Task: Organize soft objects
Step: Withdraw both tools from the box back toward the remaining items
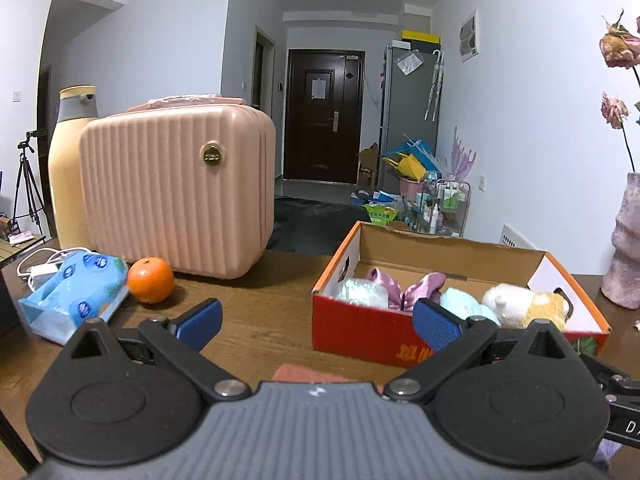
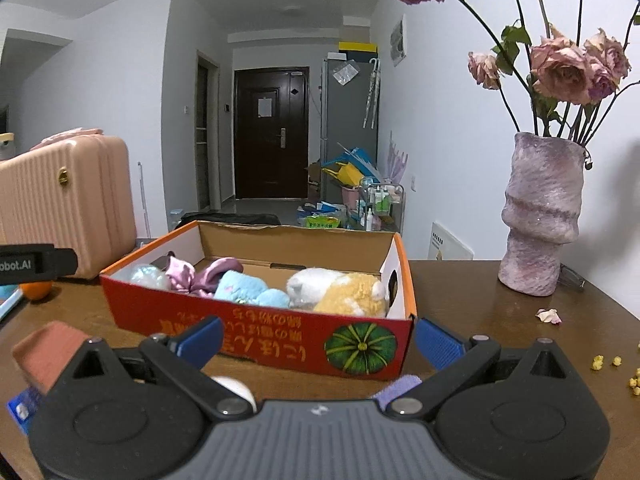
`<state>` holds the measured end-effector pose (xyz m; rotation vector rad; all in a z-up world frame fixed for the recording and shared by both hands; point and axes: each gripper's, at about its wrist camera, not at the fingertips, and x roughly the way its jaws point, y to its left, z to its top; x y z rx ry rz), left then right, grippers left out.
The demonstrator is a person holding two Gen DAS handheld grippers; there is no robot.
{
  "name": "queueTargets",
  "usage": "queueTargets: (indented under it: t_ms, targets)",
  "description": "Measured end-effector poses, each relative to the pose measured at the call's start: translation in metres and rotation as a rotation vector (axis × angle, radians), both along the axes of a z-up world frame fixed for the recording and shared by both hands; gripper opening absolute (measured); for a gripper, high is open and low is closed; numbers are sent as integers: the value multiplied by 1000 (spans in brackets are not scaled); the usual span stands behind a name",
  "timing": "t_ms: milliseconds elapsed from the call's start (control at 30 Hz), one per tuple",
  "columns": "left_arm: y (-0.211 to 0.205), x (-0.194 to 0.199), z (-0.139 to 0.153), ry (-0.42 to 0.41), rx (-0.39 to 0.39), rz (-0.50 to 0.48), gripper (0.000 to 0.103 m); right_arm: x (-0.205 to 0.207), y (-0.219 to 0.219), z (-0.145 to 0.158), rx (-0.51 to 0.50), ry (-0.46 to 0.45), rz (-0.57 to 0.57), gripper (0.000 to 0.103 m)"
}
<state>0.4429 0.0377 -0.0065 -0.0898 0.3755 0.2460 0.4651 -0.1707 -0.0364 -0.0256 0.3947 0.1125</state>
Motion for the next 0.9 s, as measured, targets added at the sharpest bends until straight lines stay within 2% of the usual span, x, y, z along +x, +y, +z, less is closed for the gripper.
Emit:
queueTargets:
  t_ms: [467, 900]
  targets:
    - [0, -54, -5, 7, 31, -7, 103, -51, 1, -7, -50, -8, 48, 103]
    - [-7, -105, -12, 11, 60, -62, 103, -98, -3, -11, -85, -12, 79, 103]
